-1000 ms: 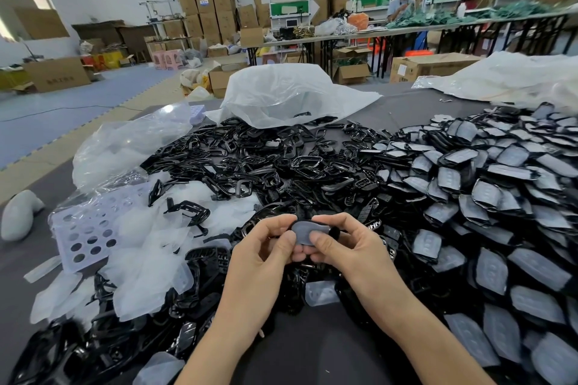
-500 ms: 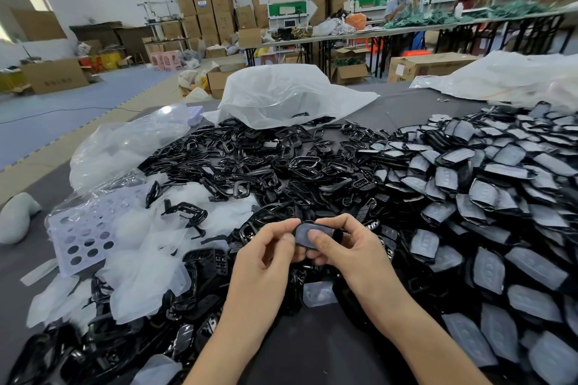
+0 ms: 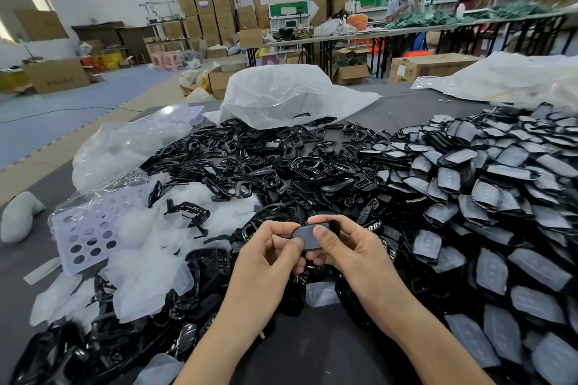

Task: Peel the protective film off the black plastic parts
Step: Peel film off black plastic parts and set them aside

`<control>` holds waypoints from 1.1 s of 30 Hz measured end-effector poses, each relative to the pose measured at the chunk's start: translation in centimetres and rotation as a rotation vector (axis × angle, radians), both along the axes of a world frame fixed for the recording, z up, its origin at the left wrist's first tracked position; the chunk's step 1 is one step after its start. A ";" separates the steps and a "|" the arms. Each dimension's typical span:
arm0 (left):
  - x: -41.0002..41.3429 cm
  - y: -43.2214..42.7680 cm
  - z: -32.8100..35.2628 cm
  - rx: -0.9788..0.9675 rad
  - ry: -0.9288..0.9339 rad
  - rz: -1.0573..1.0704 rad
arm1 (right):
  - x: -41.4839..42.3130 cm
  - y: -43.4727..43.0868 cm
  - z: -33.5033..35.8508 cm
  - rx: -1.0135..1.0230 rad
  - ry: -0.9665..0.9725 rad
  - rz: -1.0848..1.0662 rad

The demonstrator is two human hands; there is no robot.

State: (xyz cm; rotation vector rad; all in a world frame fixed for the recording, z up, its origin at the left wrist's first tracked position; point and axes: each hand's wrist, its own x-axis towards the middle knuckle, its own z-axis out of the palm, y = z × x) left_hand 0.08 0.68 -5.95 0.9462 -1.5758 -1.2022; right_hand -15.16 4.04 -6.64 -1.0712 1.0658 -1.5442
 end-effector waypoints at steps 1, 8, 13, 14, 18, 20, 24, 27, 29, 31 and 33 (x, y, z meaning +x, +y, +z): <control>0.0 0.0 0.0 -0.004 0.012 0.015 | 0.0 0.0 0.1 -0.001 -0.019 0.013; 0.0 0.3 0.4 -0.017 -0.059 0.011 | 0.0 0.2 0.1 -0.011 0.114 0.063; 0.0 0.4 0.3 0.023 0.010 0.017 | 0.2 0.2 0.3 -0.020 0.142 0.037; 0.0 0.5 0.3 0.023 0.010 0.010 | 0.1 0.2 0.3 -0.018 0.142 0.022; -0.2 0.7 0.1 -0.070 -0.114 0.042 | -0.1 0.1 0.0 0.002 0.155 -0.019; -0.2 0.8 0.1 -0.120 -0.163 0.080 | -0.1 0.0 -0.2 0.013 0.143 -0.014; -0.4 1.0 0.3 -0.101 -0.157 0.079 | -0.1 0.0 -0.2 0.018 0.147 -0.021; -0.5 1.0 0.3 -0.077 -0.122 0.058 | -0.2 0.0 0.0 0.016 0.140 -0.015; -0.4 0.8 0.3 -0.087 -0.120 0.057 | -0.2 0.0 0.0 0.013 0.120 -0.014; -0.3 0.6 0.3 -0.087 -0.103 0.053 | -0.1 0.0 0.1 0.010 0.071 -0.020; -0.2 0.6 0.4 -0.091 -0.094 0.048 | -0.2 -0.1 0.1 0.014 0.006 -0.012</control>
